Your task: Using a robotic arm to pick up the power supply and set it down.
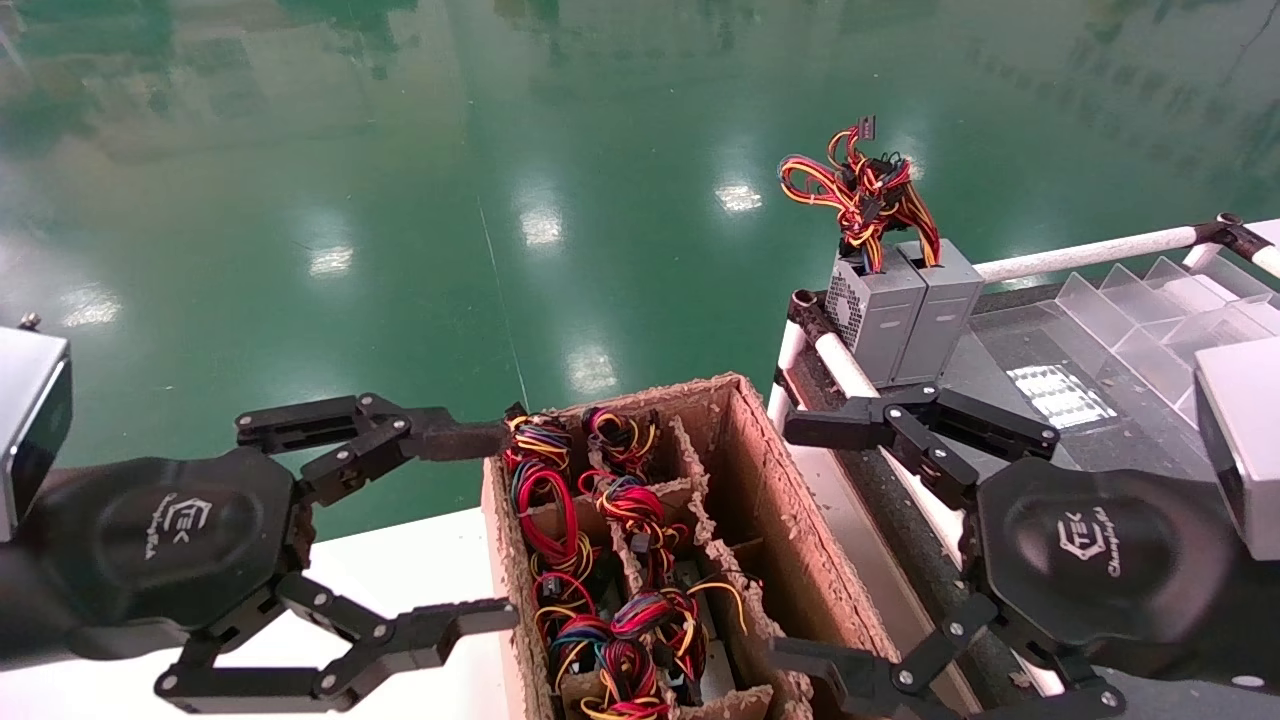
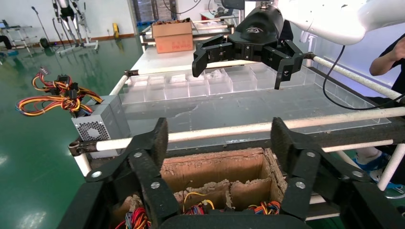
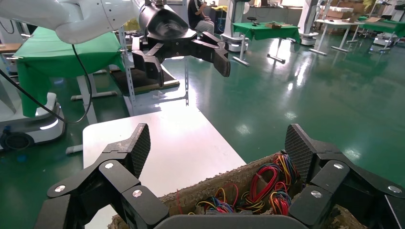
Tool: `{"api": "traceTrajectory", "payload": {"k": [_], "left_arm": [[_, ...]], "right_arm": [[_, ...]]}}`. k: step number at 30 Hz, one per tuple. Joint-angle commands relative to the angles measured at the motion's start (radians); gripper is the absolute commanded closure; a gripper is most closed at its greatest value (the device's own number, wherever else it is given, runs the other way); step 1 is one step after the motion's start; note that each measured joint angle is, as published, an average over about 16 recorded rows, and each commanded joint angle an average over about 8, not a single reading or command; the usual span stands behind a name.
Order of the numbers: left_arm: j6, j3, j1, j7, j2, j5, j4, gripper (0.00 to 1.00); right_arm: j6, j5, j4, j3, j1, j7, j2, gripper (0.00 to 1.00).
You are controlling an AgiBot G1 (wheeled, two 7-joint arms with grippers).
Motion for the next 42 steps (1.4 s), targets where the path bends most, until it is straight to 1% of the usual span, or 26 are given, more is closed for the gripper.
{"api": "traceTrajectory", "payload": {"k": [1,28,29,30,36,37,38,42], "left_arm": [[0.0,0.0,0.0,0.0,0.0,0.0,0.0,1.0],[0.0,0.0,0.0,0.001,0.0,0.0,0.0,1.0],[0.0,0.001,0.0,0.001,0.0,0.0,0.0,0.98],[0.0,0.001,0.0,0.001,0.0,0.0,0.0,0.87],[0.0,0.001,0.0,0.001,0.0,0.0,0.0,0.12],[0.0,0.001,0.0,0.001,0.0,0.0,0.0,0.02],[0.0,0.001,0.0,0.001,0.0,0.0,0.0,0.0],[0.0,0.001,0.0,0.001,0.0,0.0,0.0,0.0]], "right_arm": [[0.0,0.0,0.0,0.0,0.0,0.0,0.0,0.0],[0.0,0.0,0.0,0.0,0.0,0.0,0.0,0.0],[0.0,0.0,0.0,0.0,0.0,0.0,0.0,0.0],[0.0,0.0,0.0,0.0,0.0,0.0,0.0,0.0],[0.0,0.0,0.0,0.0,0.0,0.0,0.0,0.0],[0.0,0.0,0.0,0.0,0.0,0.0,0.0,0.0],[0.0,0.0,0.0,0.0,0.0,0.0,0.0,0.0],[0.0,0.0,0.0,0.0,0.0,0.0,0.0,0.0]]}}
